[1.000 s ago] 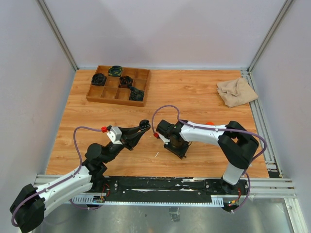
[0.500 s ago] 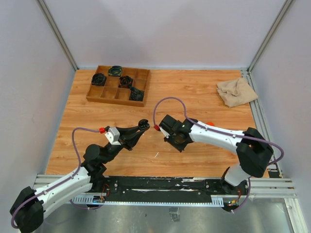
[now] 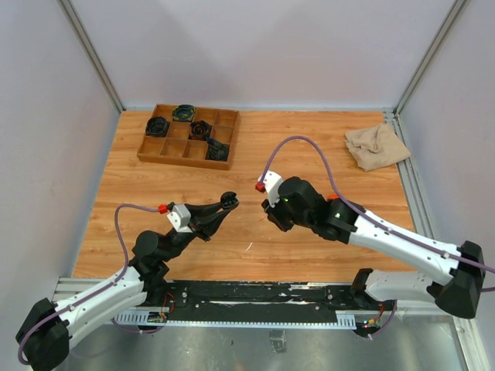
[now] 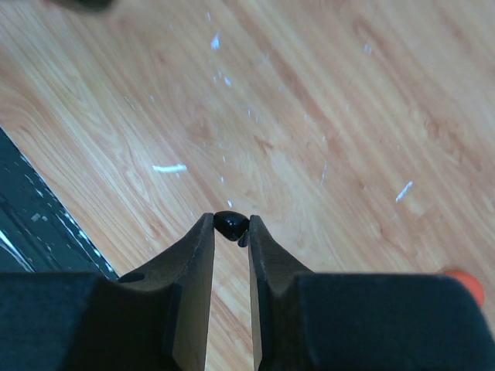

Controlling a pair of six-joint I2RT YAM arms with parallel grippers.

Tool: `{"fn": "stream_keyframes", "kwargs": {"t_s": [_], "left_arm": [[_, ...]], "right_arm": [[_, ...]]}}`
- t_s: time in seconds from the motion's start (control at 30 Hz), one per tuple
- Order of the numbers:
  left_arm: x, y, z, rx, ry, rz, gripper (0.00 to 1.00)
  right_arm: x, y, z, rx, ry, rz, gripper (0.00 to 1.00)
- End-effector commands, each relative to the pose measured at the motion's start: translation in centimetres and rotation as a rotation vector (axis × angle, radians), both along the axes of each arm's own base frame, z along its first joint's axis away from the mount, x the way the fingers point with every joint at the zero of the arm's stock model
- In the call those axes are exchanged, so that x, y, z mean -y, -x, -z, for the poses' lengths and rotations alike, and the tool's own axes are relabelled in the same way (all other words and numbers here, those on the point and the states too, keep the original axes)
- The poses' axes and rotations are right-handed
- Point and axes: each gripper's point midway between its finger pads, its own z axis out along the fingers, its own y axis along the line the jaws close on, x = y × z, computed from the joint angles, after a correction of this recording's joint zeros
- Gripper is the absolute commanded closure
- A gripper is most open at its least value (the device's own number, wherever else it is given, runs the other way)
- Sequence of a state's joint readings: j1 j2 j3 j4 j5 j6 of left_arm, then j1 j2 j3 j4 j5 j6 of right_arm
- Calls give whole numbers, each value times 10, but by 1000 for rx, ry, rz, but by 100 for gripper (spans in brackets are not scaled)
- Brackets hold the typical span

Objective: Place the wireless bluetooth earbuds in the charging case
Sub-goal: Pick up the earbud from the center of the board, then place the earbud in the charging case.

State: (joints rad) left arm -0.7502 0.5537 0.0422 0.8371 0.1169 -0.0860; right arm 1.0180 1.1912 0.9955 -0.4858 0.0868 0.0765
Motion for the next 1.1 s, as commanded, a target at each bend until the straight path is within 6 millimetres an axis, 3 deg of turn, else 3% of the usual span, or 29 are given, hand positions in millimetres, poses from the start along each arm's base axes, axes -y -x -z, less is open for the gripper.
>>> {"fn": "stream_keyframes", "kwargs": {"t_s": [0.0,0.27,0.63,1.07], "left_arm": [[1,5,-4,44,6,17,100],[4,11,-5,71,-3,50,100],[8,24,-9,137,2,112,100],[10,27,-10,141,4,130,100]], "right_arm": [[-22,-1,-47,122,-219,-52,87],[-48,14,-100,199,-467,-190,87],[-78,33,-134,232,-673,-357,87],[-98,36,-124,175,-707,-397,87]]}}
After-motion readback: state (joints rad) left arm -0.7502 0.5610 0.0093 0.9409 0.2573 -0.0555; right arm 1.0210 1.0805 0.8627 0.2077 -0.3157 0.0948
